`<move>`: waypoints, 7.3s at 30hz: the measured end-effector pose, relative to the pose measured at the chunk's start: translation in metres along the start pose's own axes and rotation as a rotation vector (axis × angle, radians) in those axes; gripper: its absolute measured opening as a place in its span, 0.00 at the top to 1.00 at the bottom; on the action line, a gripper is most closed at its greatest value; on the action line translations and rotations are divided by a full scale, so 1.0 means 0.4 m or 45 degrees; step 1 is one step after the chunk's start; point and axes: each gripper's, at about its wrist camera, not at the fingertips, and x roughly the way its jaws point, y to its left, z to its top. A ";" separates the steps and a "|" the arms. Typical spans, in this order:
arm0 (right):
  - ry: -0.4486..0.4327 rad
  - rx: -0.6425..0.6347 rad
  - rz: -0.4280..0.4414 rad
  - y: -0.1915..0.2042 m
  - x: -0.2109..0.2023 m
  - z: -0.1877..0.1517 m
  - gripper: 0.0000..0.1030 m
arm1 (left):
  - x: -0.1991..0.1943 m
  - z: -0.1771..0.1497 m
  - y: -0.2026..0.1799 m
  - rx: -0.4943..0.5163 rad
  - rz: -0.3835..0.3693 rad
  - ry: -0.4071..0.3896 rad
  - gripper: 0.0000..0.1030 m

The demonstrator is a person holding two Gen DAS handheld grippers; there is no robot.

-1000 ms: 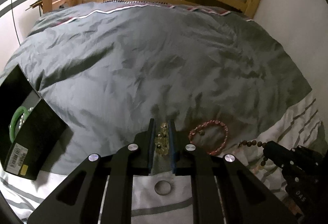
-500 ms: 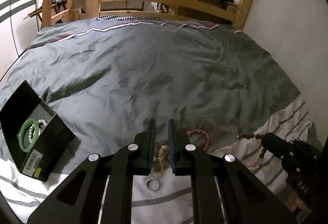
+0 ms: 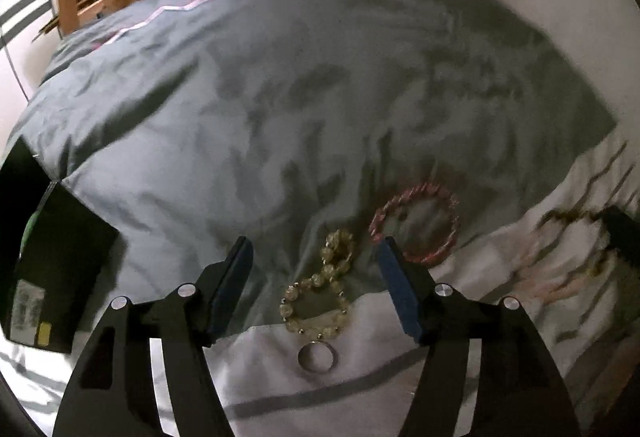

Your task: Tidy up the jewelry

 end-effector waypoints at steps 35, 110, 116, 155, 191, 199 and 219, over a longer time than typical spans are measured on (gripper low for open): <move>-0.094 -0.089 0.096 0.189 -0.043 0.130 0.92 | -0.313 0.050 0.192 -0.239 -0.066 -0.244 0.94; -0.002 -0.159 0.231 0.466 0.249 0.195 0.32 | -0.295 -0.024 0.598 -0.782 0.031 -0.336 0.31; -0.028 -0.144 0.134 0.356 0.178 0.201 0.30 | -0.323 0.017 0.494 -0.596 0.020 -0.418 0.20; 0.120 -0.174 0.149 0.025 0.225 -0.002 0.20 | -0.070 -0.056 0.061 0.002 -0.136 0.061 0.31; 0.132 -0.065 0.096 -0.015 0.296 -0.003 0.17 | -0.051 -0.056 0.087 -0.092 -0.194 0.099 0.99; 0.254 -0.179 0.002 0.003 0.339 -0.022 0.73 | -0.061 -0.050 0.085 -0.095 -0.194 0.075 0.99; 0.070 0.014 -0.066 -0.089 0.263 0.040 0.92 | -0.089 -0.047 0.110 -0.133 -0.270 0.047 0.99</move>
